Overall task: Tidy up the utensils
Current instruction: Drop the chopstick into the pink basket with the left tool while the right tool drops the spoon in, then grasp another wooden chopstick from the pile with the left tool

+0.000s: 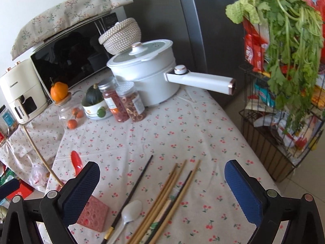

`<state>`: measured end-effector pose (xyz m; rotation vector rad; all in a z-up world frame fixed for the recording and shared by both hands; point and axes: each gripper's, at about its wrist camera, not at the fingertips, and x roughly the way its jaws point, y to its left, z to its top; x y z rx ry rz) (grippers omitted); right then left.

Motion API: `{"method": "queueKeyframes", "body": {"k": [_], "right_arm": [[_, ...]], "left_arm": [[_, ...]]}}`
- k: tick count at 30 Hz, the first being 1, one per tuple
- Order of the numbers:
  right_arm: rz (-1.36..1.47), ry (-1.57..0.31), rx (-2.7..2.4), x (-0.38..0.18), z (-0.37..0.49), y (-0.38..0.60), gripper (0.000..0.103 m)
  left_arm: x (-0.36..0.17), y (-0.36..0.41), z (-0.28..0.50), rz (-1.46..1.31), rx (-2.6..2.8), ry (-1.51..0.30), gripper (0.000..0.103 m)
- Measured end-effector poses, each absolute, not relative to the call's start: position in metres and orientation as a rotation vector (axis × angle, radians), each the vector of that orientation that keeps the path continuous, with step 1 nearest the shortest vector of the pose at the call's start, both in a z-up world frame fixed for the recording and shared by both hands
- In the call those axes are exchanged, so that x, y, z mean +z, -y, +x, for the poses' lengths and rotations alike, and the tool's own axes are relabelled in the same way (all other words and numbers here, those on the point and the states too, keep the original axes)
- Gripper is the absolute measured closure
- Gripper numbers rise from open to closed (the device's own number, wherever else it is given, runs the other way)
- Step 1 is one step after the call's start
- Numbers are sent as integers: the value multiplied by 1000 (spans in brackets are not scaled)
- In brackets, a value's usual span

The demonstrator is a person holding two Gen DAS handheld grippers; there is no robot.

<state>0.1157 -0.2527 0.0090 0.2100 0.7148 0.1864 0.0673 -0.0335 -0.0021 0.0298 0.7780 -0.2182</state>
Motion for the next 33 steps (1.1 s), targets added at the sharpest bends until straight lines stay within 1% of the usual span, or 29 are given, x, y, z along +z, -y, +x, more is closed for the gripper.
{"method": "queueKeyframes", "body": {"k": [4,7,11,13,15,16,17,18,19,21,23,28,30,33], "right_arm": [[232,-761,139,1,118,278,1],[249,-803,101,-6,121,294,1],[284,-870,75,-17,129,310,1],[300,-902,69,-22,133,316,1],[315,-932,67,-26,139,319,1],[323,-945,68,-28,141,322,1],[332,-956,69,-30,143,323,1],[341,-964,70,-31,145,325,1],[350,-970,70,-32,146,327,1],[372,-980,68,-35,150,330,1],[396,-987,66,-36,154,334,1],[423,-1016,61,-41,164,338,1],[430,-1028,67,-43,167,338,1],[442,-1043,73,-47,171,337,1]], "left_arm": [[-13,63,76,52,-241,-858,4],[-17,84,85,43,-283,-886,4],[-28,113,111,60,-309,-939,5],[-36,126,129,57,-306,-971,11],[-47,138,149,55,-314,-1022,33],[-54,143,159,50,-313,-1050,39],[-60,146,169,46,-308,-1074,49],[-67,149,178,41,-301,-1094,55],[-74,151,187,38,-288,-1113,57],[-86,152,201,37,-266,-1145,67],[-98,152,213,38,-243,-1171,74],[-123,148,236,16,-197,-1222,78],[-131,149,243,28,-178,-1229,83],[-140,149,249,41,-164,-1243,87]]}}
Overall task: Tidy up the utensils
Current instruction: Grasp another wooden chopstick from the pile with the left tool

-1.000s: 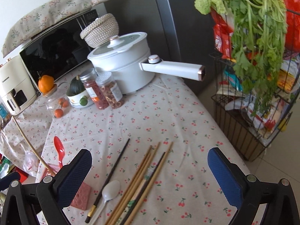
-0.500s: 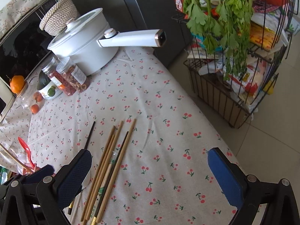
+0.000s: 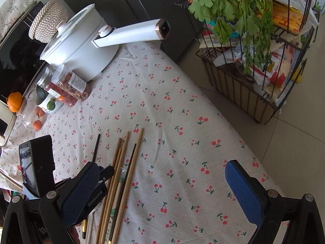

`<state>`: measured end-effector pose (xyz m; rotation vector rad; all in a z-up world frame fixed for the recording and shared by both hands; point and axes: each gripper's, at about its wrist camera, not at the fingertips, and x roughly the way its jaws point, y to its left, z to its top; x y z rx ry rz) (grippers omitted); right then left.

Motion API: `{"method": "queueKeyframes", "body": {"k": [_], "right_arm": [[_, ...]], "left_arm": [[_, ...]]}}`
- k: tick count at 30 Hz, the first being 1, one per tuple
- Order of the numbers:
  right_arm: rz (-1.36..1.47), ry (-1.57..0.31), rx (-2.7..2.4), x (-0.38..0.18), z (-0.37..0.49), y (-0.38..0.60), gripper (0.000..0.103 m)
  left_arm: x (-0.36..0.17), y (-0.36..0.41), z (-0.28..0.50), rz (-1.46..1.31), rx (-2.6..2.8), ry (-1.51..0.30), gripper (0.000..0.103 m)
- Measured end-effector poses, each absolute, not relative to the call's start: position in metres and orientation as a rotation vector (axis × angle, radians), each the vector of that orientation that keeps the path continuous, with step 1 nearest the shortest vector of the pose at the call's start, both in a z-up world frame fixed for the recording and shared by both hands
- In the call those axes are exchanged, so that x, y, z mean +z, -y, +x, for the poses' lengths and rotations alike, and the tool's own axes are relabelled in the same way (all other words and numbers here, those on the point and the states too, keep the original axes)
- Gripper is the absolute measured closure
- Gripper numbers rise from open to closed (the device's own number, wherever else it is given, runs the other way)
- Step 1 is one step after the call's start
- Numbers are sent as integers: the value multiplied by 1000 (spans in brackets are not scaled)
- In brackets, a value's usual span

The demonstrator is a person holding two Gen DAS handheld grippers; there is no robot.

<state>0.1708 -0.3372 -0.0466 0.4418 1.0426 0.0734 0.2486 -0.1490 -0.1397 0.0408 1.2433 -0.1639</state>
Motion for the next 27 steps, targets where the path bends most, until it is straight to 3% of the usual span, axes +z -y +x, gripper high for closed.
{"method": "queueKeyframes", "body": {"k": [19,27], "right_arm": [[419,-1073,69,-54,175,330,1],[441,-1103,51,-64,181,328,1]], "left_arm": [[-148,146,259,40,-141,-1260,92],[-91,136,209,64,-229,-1103,93]]}}
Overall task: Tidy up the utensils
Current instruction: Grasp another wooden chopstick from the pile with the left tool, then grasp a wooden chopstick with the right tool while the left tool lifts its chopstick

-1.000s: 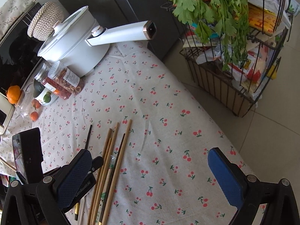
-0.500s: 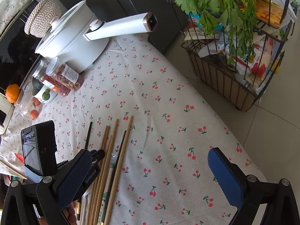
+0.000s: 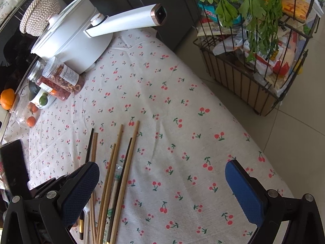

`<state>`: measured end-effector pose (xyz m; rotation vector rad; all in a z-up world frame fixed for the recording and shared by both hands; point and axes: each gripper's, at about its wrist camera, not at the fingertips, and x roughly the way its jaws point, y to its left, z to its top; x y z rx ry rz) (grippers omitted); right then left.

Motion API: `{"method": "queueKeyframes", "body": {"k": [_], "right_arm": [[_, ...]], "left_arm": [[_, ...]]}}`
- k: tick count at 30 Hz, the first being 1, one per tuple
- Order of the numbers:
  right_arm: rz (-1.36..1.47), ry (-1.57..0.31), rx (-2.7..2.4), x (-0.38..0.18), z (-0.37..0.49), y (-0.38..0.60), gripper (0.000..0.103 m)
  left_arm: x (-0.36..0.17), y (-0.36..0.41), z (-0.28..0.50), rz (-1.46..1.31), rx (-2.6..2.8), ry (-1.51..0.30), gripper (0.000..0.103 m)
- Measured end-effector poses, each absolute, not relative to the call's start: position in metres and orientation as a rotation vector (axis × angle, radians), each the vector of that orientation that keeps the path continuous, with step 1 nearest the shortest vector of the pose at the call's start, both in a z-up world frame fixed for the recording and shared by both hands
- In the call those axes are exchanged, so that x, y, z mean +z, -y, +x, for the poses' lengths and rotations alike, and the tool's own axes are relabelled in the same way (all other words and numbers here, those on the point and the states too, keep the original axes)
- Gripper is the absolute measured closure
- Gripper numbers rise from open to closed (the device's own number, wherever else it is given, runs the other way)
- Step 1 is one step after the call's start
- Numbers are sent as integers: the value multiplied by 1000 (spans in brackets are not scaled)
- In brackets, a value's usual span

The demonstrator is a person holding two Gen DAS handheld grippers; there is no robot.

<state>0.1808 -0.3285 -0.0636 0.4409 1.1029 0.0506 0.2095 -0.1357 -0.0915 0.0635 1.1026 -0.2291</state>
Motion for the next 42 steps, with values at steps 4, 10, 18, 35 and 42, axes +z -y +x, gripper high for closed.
{"method": "queueKeyframes", "body": {"k": [4,10,18,35,42], "right_arm": [[399,-1122,50,-69,183,316,1],[334,-1160,51,-81,188,294,1],[305,-1222,59,-113,203,271,14],[165,-1278,-26,-139,221,224,69],[42,-1314,-55,-143,217,207,68]], "left_arm": [[-54,119,172,47,-268,-1007,93],[-18,84,114,19,-317,-901,96],[0,41,73,-80,-361,-803,99],[14,7,55,-146,-396,-784,99],[14,-2,50,-137,-394,-789,99]]}}
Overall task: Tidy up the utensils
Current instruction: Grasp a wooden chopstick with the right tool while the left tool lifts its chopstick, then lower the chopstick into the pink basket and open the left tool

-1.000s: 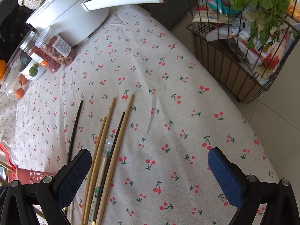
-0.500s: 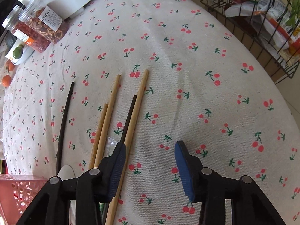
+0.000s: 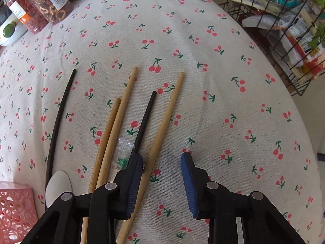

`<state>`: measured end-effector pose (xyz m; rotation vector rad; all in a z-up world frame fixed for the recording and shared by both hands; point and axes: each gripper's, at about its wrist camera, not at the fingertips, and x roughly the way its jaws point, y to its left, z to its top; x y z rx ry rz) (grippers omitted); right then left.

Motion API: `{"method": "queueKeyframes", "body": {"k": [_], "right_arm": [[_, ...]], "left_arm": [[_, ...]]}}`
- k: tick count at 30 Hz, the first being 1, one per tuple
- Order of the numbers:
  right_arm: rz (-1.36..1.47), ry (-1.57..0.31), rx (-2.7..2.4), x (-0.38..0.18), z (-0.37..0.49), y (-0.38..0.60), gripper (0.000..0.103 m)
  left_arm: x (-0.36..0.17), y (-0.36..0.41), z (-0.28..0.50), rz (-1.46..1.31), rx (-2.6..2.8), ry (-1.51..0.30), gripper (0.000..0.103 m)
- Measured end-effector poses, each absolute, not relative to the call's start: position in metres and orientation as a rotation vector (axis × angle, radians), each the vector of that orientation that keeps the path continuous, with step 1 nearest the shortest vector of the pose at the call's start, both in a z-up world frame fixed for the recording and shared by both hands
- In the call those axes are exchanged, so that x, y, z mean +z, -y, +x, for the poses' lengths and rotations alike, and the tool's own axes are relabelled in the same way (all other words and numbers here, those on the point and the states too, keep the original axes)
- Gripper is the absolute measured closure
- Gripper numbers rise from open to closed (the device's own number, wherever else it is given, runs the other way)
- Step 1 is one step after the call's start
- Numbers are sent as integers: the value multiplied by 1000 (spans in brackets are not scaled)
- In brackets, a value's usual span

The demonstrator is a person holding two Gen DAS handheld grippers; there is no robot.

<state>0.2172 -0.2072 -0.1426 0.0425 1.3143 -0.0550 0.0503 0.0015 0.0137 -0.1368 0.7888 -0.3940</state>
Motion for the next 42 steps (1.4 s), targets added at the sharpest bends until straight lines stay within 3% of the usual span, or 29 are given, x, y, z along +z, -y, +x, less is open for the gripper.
{"method": "queueKeyframes", "body": {"k": [6,7,8,10,16,33,42], "right_arm": [[39,-1308,-54,-142,215,207,67],[35,-1298,-39,-142,213,207,70],[36,-1287,-18,-141,212,207,90],[65,-1270,23,-140,208,211,96],[171,-1173,109,-113,187,228,96],[223,-578,343,36,79,227,96],[280,-460,344,47,81,220,96]], "left_arm": [[12,-6,52,-139,-380,-796,99],[12,-6,51,-134,-381,-794,99],[13,-6,50,-132,-381,-791,99],[14,-7,47,-130,-386,-785,99],[23,-11,38,-129,-394,-752,99],[95,-43,2,-121,-322,-467,99],[82,-54,31,-51,-253,-440,99]]}}
